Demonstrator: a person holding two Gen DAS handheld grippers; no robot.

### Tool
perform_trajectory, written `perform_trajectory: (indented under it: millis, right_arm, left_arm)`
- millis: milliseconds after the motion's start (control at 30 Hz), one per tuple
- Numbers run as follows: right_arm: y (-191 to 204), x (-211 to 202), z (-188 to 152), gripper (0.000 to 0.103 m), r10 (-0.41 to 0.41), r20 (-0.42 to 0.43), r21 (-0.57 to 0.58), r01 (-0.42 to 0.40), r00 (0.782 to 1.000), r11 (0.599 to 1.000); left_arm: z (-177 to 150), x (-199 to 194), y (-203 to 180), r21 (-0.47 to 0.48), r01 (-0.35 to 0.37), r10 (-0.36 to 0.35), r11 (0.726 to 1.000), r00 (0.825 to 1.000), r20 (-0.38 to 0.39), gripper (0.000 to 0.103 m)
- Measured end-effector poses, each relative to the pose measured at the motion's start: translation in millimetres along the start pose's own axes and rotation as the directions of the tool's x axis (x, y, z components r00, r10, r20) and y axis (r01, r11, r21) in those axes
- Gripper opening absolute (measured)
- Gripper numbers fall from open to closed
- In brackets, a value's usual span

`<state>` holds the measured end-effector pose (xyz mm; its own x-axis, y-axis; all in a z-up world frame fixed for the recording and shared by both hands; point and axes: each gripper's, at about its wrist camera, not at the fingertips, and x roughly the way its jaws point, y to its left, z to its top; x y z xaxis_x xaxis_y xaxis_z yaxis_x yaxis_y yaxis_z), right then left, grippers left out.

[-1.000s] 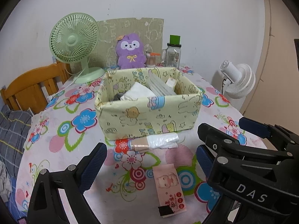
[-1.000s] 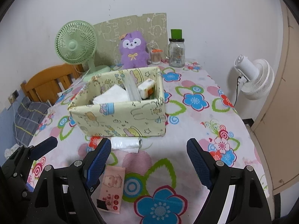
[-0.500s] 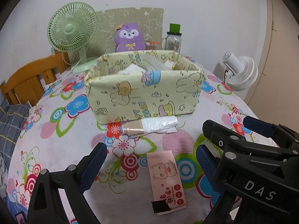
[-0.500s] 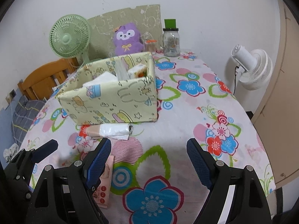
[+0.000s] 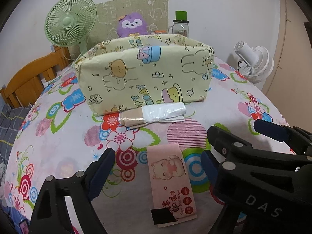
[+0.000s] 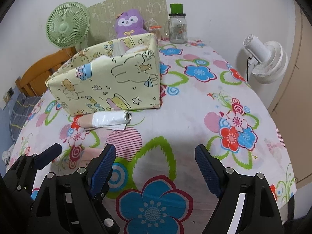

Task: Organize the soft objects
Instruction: 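Grasp the pink wet-wipe packet with the left tool and lift it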

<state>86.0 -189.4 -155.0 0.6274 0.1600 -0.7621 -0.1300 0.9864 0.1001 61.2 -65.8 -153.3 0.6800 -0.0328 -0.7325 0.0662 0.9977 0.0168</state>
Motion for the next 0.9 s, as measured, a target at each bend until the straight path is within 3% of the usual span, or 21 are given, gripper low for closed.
perform_trajectory:
  millis: [133,300,400,600,900]
  right_arm:
    - [0.4,1.5,-1.5,0.085,0.008,-0.005,-0.001,-0.008,1.000,1.000]
    - [1.8,2.7,-1.9,0.085,0.012,-0.009,-0.004,-0.012,1.000,1.000]
    - [3.0,3.2,-2.9,0.086,0.011,-0.013,-0.006,-0.011,1.000,1.000]
    - [7.2,5.1,-2.0,0.086,0.018,-0.018,-0.008,-0.018,1.000,1.000]
    - [21.4,15.2,6.7,0.086,0.047,-0.033,-0.010,-0.048,0.998,0.999]
  left_arm:
    - [-4.0,4.6,-1.2,-0.003,-0.007,0.007,1.000,1.000,-0.016,0.073]
    - [-10.8,9.5,-1.1,-0.025,-0.001,0.000,1.000,0.999,-0.038,0.063]
    - [-12.4,6.8,-1.3,-0.026,0.009,-0.010,1.000,0.999,-0.032,0.044]
    - [-12.1,3.4,-1.3,-0.024,0.040,-0.041,0.999,0.998,-0.040,0.042]
    - [-2.6,7.6,19.1,-0.055,0.015,-0.017,0.998,0.999,-0.037,0.042]
